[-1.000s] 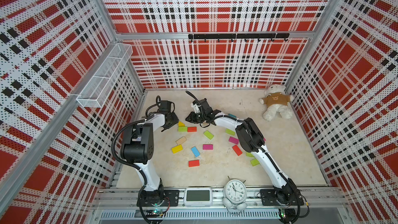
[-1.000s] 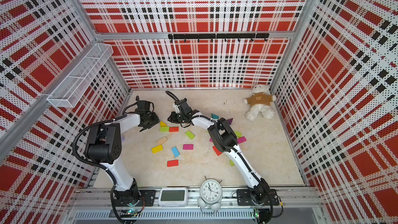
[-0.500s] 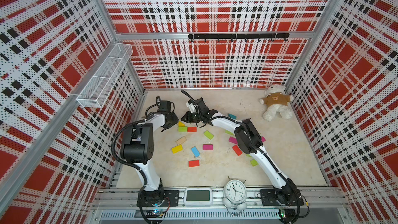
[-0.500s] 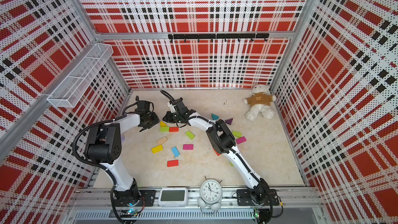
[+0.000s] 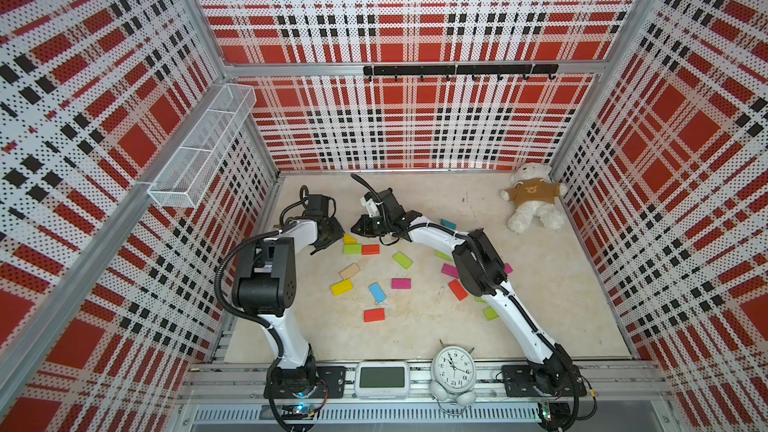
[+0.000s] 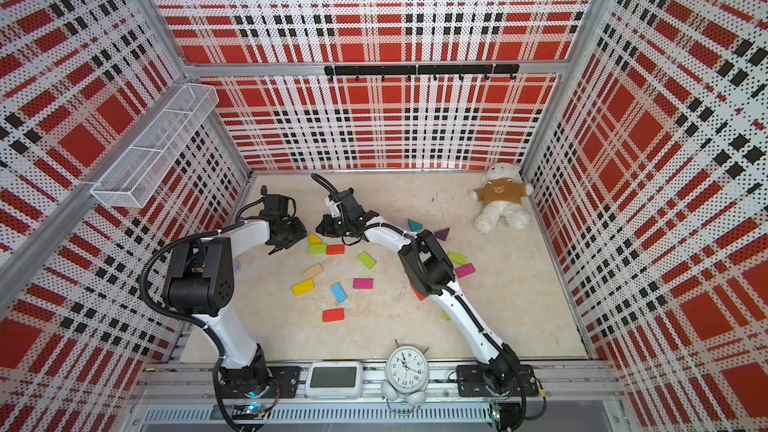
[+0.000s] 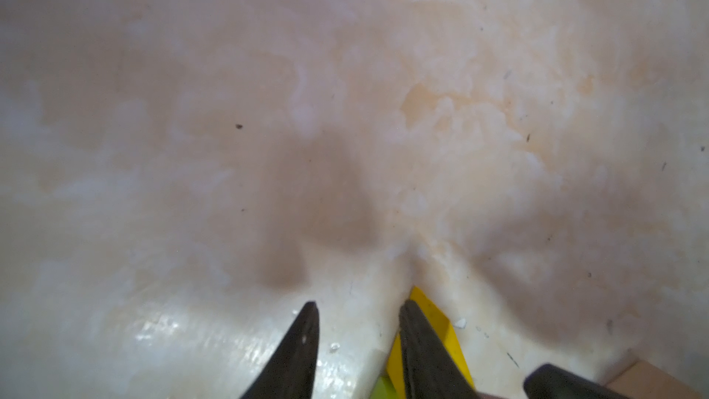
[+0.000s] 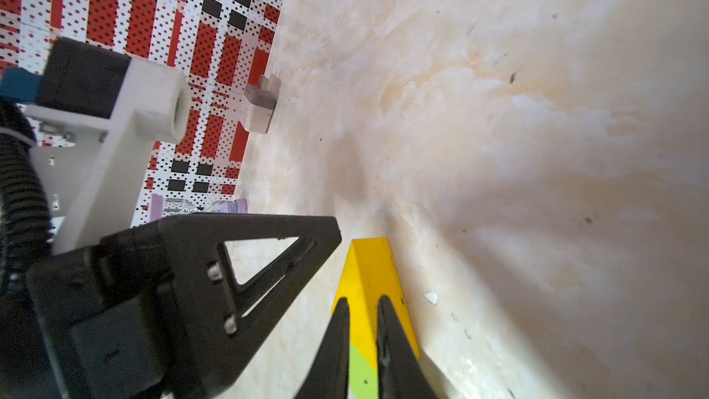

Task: Assemble a carrot with building blocks
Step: Assemble the building block at the center of the board.

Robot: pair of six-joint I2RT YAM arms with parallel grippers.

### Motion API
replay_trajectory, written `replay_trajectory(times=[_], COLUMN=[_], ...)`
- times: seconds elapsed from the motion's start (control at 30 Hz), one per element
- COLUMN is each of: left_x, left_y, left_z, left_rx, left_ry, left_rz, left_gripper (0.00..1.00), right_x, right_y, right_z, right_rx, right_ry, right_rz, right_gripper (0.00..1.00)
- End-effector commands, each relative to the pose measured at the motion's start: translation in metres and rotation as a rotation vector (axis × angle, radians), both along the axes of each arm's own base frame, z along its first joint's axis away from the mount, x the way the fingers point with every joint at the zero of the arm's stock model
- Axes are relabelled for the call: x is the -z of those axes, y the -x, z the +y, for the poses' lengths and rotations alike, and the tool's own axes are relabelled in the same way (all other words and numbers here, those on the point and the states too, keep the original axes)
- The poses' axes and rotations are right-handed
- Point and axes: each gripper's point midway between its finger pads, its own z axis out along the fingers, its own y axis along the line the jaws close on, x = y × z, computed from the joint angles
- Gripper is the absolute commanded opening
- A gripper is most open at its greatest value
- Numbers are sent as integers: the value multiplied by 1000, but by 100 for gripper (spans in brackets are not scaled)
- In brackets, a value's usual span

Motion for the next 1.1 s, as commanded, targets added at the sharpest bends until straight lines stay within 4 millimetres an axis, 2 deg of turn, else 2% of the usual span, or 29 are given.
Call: replay_trajectory(times=[0.0,0.33,1.07], left_x=[-9,-9,-10], left_y=[-1,-2,2], left_z=[3,3,6], left_rx=[-10,-10,-16], left_ry=[5,6,12], left_rz=[-32,-36,-39], left_gripper=[39,39,39], right_x=[25,34,37], right_y=[2,5,12], right_z=[0,0,7], right_rx=[4,5,-8], right_ry=[19,30,28], right_rz=[21,37,47], right_gripper=[16,16,17])
